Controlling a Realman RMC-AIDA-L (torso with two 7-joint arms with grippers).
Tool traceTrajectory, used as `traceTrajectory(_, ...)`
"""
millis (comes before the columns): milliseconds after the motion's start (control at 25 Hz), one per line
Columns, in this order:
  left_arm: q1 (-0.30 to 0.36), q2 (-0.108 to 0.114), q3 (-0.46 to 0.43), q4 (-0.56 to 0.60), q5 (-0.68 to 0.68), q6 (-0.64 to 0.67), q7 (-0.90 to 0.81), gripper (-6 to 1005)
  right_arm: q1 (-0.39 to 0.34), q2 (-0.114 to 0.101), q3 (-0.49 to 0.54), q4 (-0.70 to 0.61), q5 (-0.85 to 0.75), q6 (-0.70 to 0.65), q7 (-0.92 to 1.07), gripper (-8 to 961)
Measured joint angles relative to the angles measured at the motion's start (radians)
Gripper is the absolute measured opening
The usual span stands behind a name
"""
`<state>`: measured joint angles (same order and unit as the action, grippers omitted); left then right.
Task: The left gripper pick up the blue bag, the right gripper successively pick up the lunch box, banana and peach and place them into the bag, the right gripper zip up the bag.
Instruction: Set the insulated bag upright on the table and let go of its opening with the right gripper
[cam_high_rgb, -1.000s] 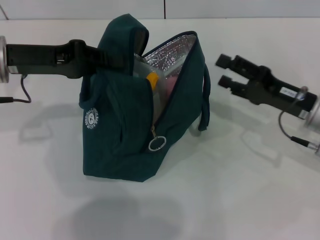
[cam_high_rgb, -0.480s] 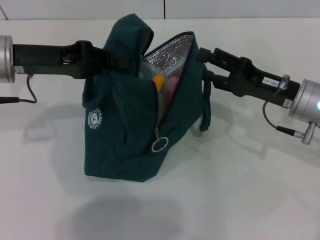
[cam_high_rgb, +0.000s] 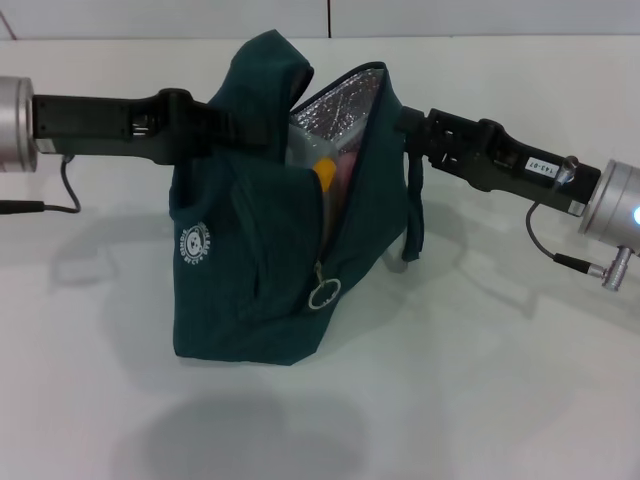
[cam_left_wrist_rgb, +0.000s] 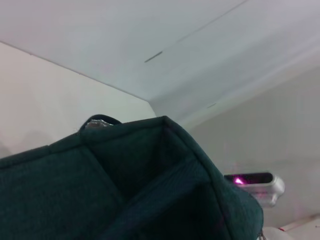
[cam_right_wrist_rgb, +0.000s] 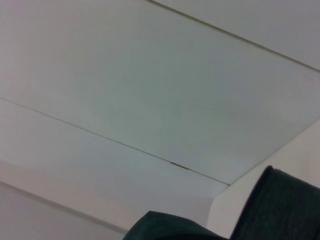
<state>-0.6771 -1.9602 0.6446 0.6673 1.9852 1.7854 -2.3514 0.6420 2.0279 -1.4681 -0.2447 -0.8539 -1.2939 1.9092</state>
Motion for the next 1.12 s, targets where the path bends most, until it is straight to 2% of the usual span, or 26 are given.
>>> traceTrajectory(400,-0.016,-0.011,0.011,0.000,0.001,0.008,0.002,28,0.008,0.000,-0.001,0.008,-0.005,0.001,-0.001,485)
traceTrajectory(480,-0.016,-0.011,0.011,0.000,0.000,0.008,0.004,28,0.008,0.000,-0.003,0.008,-0.005,0.002,-0.002,248)
traceTrajectory(720,-0.014,-0.011,0.011,0.000,-0.001,0.008,0.004,27,0.002,0.000,-0.012,0.009,-0.005,0.004,-0.002,27)
traceTrajectory(960,-0.008,-0.011,0.009,0.000,-0.002,0.008,0.008,28,-0.010,0.000,-0.012,0.009,0.000,-0.004,-0.004,9)
traceTrajectory(1120,-0.006,-0.009,0.009,0.000,-0.002,0.008,0.009,28,-0.060,0.000,-0.006,0.006,0.005,-0.044,0.004,25)
